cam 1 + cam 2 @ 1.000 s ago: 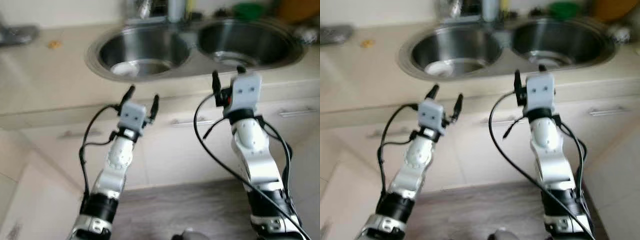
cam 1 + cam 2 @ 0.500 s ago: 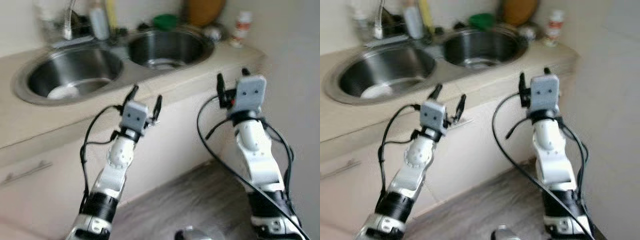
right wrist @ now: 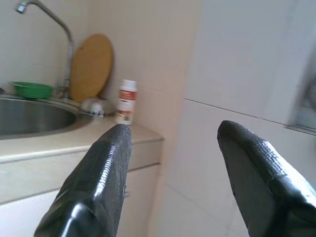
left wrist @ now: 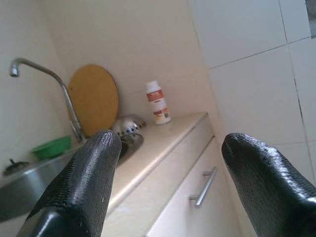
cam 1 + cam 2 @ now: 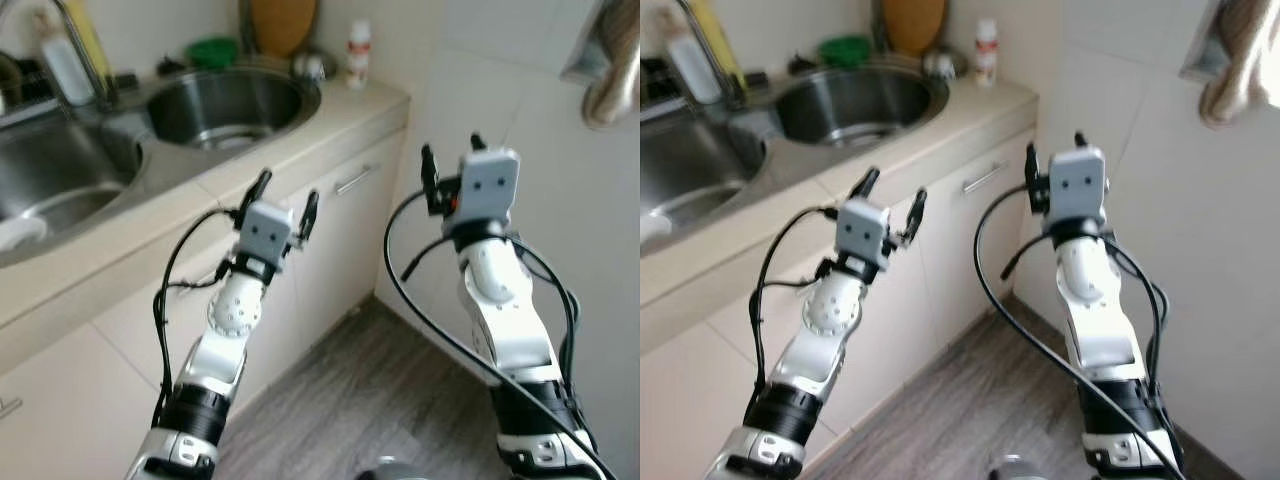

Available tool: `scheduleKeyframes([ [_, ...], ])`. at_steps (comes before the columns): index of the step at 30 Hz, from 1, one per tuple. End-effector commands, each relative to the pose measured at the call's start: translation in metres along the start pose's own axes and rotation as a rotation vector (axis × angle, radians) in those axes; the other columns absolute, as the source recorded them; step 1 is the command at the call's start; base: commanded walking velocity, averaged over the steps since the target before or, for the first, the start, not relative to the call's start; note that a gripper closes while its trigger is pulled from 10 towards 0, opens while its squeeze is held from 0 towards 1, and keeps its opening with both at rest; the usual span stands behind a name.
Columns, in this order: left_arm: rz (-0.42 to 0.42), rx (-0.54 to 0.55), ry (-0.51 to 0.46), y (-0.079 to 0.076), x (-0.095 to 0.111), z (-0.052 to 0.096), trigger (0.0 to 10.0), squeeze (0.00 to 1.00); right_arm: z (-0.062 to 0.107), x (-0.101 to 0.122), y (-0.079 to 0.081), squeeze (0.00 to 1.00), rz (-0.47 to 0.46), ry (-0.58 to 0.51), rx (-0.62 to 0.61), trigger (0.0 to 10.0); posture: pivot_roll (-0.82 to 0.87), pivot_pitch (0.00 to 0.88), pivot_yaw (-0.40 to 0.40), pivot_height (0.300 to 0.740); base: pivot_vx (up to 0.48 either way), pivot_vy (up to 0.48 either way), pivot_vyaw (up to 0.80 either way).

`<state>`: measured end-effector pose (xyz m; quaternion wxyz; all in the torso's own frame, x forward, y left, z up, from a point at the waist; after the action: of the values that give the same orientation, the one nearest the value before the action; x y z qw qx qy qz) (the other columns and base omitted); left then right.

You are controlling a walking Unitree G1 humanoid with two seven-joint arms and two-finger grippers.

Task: Kitchen organization

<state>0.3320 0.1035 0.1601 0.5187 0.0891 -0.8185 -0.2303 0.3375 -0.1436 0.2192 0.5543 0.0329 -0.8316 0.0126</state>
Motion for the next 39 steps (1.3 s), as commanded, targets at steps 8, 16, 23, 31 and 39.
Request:
scheduleKeyframes([
  [8,-0.022,-0.034,-0.022,-0.0086,0.0049,-0.0018,10.0,0.0,0.0014,-0.0001,-0.0055,0.0,0.018,-0.003,-0.014,10.0,-0.18,0.0,0.04,0.74,0.0,0.268,-0.8],
  [16,0.039,-0.022,0.009,-0.0097,0.0012,-0.0025,10.0,0.0,0.0016,-0.001,-0.0064,0.0,0.022,-0.001,-0.018,10.0,-0.18,0.0,0.041,0.74,0.0,-0.12,-0.8],
  [23,-0.012,-0.027,-0.023,-0.0082,0.0044,-0.0012,10.0,0.0,0.0019,-0.0007,-0.0086,0.0,0.024,0.001,-0.025,10.0,-0.18,0.0,0.04,0.74,0.0,0.137,-0.8],
  [31,0.047,-0.001,0.004,-0.0071,0.0014,-0.0008,10.0,0.0,0.001,-0.0006,-0.0092,0.0,0.027,0.001,-0.024,10.0,-0.18,0.0,0.038,0.74,0.0,-0.24,-0.8],
  [39,-0.028,-0.035,-0.001,-0.0105,0.0019,-0.0017,10.0,0.0,0.0003,-0.0011,-0.0093,0.0,0.033,0.002,-0.023,10.0,-0.18,0.0,0.039,0.74,0.0,0.097,-0.8],
])
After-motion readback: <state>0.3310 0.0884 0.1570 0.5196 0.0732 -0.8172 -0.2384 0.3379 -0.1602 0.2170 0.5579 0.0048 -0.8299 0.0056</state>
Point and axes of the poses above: a point about 5 cm out from each wrist's last joint towards the gripper, its own z axis pointing back from the gripper into the wrist, its own x axis along the axis of the wrist's last joint, y = z × x, the point moved 2 cm from there along -z, pointing out of the wrist towards the gripper, and after that the axes turned 14 degrees about -z, right-handed, at the moved point
